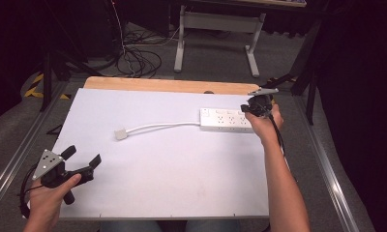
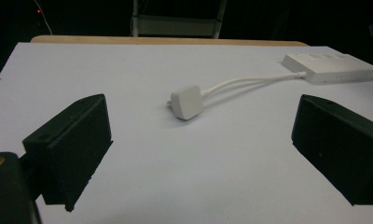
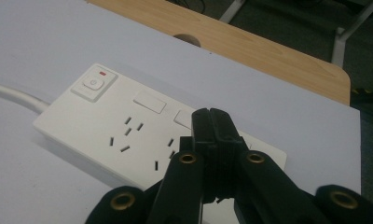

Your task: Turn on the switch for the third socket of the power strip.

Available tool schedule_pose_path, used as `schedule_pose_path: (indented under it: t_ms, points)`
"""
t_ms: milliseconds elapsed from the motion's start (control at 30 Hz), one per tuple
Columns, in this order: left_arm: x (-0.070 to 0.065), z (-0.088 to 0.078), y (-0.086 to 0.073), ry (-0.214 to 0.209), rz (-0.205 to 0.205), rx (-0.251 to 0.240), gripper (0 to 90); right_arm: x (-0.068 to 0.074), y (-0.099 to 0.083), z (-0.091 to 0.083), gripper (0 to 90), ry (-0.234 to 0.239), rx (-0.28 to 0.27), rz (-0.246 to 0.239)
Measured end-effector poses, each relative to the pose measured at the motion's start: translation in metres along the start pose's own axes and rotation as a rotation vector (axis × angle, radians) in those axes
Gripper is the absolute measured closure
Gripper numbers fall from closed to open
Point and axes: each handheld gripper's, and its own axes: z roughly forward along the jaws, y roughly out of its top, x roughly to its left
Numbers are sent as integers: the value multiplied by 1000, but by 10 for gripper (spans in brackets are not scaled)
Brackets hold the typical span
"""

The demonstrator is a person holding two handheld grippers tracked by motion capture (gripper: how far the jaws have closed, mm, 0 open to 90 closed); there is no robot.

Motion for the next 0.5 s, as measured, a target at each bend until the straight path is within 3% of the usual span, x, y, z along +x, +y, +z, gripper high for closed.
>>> schedule_pose_path:
  t_ms: [500]
  points:
    - [-1, 2, 0, -4, 6, 8, 53, 1, 1, 9, 900, 21, 36, 2]
